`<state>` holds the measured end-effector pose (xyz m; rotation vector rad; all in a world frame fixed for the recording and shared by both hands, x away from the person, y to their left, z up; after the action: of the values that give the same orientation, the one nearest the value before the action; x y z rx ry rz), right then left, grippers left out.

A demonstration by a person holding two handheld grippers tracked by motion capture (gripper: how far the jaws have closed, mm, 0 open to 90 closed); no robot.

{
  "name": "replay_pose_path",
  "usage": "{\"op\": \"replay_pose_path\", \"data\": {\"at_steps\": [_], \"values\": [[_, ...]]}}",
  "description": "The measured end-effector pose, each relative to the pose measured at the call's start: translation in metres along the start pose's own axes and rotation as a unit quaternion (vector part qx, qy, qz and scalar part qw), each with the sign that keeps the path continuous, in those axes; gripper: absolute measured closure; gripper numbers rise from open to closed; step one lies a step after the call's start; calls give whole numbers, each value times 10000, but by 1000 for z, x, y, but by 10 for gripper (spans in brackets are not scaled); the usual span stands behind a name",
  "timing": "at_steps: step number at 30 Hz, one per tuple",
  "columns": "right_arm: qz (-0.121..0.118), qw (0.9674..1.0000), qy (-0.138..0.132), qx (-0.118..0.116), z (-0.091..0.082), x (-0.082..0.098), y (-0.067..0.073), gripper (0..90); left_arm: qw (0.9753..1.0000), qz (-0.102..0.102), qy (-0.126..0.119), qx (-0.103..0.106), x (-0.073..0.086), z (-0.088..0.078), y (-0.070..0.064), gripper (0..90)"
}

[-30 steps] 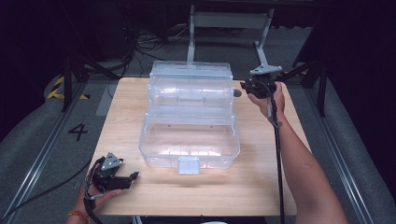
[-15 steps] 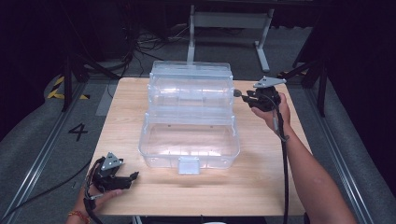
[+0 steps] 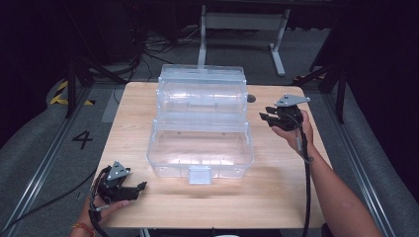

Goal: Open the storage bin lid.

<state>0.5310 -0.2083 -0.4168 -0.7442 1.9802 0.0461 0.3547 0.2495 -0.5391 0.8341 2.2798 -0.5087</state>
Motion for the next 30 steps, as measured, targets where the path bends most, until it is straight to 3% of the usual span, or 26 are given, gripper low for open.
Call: {"op": "replay_pose_path", "data": {"at_steps": [9, 15, 30], "values": [[-9, 9999, 132, -105, -13, 21, 6, 568, 10000, -5, -10, -5, 0, 0, 0, 193], [-134, 9998, 172, -3, -19, 29, 8, 524, 10000, -2, -24, -4, 0, 0, 0, 193], [98, 9995, 294, -1, -31, 63, 10, 442, 10000, -7, -21, -10, 0, 0, 0, 193]]}}
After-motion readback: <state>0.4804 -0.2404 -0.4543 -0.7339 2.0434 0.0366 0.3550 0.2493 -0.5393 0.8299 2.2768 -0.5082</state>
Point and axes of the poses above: each handheld gripper's, and its own axes: z roughly forward along the jaws, x roughly out of its underside, y roughly to its left, the point moved 8 cm from there along z, roughly forward along the jaws, and after that the axes turned 10 degrees about x, right-handed, at the moved point
